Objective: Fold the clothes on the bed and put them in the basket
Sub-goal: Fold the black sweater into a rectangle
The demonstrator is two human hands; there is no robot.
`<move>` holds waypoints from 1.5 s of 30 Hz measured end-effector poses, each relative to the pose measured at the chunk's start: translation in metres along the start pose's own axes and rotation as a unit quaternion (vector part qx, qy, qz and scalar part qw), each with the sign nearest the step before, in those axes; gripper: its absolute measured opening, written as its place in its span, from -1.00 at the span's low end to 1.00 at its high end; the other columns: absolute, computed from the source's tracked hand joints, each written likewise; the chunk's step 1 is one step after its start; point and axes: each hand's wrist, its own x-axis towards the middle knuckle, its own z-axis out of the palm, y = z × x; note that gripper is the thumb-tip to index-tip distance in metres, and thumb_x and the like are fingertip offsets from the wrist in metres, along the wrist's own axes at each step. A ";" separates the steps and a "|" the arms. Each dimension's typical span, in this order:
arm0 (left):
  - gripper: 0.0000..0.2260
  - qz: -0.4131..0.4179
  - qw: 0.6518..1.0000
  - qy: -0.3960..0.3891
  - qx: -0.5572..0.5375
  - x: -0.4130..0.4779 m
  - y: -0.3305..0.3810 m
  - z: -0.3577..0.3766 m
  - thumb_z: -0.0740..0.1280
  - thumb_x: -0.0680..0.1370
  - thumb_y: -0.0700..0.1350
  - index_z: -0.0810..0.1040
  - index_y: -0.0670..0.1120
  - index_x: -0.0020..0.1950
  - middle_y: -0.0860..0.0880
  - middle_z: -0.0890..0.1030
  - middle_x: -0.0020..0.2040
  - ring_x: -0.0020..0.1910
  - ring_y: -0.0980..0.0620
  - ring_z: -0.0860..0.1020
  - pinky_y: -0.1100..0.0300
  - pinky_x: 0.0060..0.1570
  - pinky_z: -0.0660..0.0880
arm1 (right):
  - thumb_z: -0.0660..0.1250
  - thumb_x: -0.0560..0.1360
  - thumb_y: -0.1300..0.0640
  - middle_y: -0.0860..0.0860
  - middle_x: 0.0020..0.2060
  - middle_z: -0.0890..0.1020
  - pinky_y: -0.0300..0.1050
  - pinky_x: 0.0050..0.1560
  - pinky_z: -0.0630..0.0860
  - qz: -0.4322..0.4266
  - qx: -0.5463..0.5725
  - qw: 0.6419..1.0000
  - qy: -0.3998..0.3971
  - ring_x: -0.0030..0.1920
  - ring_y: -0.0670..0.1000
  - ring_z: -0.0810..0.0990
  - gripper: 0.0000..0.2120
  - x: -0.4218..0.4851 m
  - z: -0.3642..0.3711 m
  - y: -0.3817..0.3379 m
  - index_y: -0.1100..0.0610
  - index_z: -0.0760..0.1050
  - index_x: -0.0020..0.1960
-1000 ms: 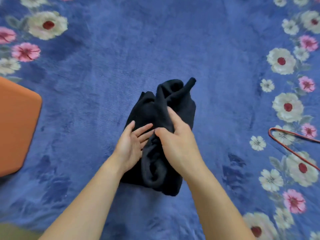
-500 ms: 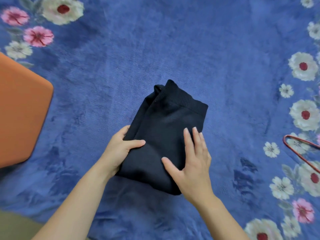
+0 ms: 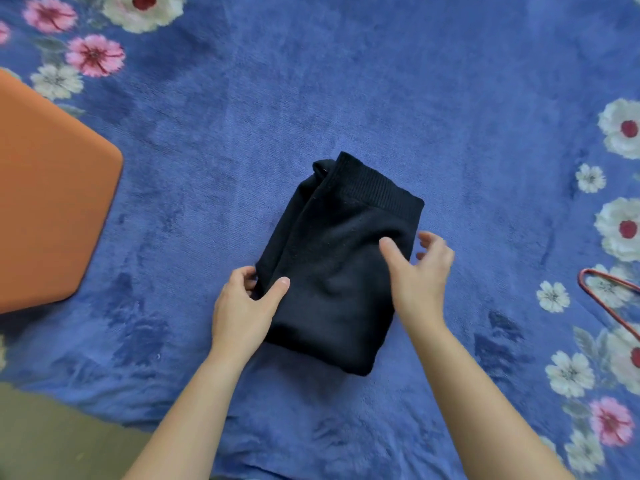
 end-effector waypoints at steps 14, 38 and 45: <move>-0.73 -0.220 0.855 -0.314 -0.350 -0.059 0.024 -0.050 0.49 0.28 -0.06 0.69 -0.14 -0.08 -0.13 0.69 -0.07 -0.20 -0.08 0.64 0.11 -0.10 0.50 | 0.43 0.41 0.07 0.08 0.02 0.71 -0.04 -0.01 0.56 0.320 0.210 0.863 -0.330 0.01 0.10 0.68 -0.65 -0.057 -0.052 -0.019 0.14 0.61 0.18; -0.85 0.035 0.931 -0.015 -0.363 0.007 0.037 -0.524 0.30 0.57 -0.03 0.56 -0.08 0.03 0.15 0.64 -0.42 -0.42 0.21 0.62 0.22 -0.29 0.52 | 0.40 0.41 0.15 0.08 -0.04 0.71 -0.06 0.02 0.55 0.161 0.180 0.844 -0.479 -0.09 0.07 0.68 -0.81 -0.269 0.202 -0.374 0.13 0.68 -0.01; -0.85 -0.090 0.967 -0.154 -0.183 0.083 0.012 -0.577 0.43 0.28 0.03 0.59 -0.02 -0.26 -0.13 0.55 -0.33 -0.36 -0.04 0.47 0.14 -0.32 0.37 | 0.43 0.35 0.13 0.06 -0.15 0.69 -0.16 -0.25 0.51 0.270 0.122 0.836 -0.461 -0.25 0.06 0.66 -0.78 -0.260 0.305 -0.353 0.14 0.62 -0.01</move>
